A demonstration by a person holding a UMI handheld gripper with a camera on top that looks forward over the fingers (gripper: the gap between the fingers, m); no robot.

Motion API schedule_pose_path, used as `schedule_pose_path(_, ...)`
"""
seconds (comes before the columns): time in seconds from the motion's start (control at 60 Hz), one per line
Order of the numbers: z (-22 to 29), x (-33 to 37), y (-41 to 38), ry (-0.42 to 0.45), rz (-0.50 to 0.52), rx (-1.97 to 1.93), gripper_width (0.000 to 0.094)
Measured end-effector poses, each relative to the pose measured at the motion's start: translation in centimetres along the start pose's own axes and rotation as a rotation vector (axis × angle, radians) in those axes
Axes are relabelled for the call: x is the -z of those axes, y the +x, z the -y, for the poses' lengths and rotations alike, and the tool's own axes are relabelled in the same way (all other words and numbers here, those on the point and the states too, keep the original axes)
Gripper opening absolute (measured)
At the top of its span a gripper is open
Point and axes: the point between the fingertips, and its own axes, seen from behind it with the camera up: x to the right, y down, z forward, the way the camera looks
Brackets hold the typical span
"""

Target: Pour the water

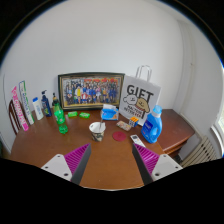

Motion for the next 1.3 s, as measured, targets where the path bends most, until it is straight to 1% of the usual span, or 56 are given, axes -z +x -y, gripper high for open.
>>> schedule_pose_path(0.183,0.5,-1.5,-3.2,-0.012,0.043,0.01,0.0855)
schedule_pose_path(0.367,0.0,-4.6,-10.9,-0.018,0.109,0.038,0.0864)
schedule_pose_path(0.45,0.2,-6.8,-15.1,-0.004,0.152,0.041,0.0865)
schedule_pose_path(0.55,0.5,-10.5,-20.4,0.03,0.198,0.032,0.0859)
schedule_pose_path(0.617,0.7,-13.4,-23.4,0.052,0.205,0.033,0.0855)
schedule_pose_path(0.817,3.3,-22.4,-31.3,0.158,0.236,-0.018,0.0858)
schedule_pose_path(0.867,3.9,-24.5,-32.5,0.179,0.235,-0.02,0.0861)
schedule_pose_path(0.933,4.5,-27.2,-33.3,0.208,0.209,-0.012,0.0858)
schedule_pose_path(1.017,4.6,-30.2,-34.1,0.218,0.18,-0.009,0.0858)
schedule_pose_path(1.067,4.7,-31.6,-34.5,0.222,0.183,-0.013,0.0853)
schedule_pose_path(1.117,4.7,-32.6,-34.8,0.228,0.179,-0.017,0.083)
schedule_pose_path(1.15,4.8,-33.2,-35.0,0.24,0.18,-0.013,0.0787)
schedule_pose_path(1.2,5.1,-33.7,-35.0,0.256,0.177,-0.008,0.067)
schedule_pose_path(1.25,5.7,-34.0,-34.7,0.284,0.169,-0.013,0.0485)
schedule_pose_path(1.3,5.8,-34.1,-34.6,0.292,0.16,-0.015,0.0469)
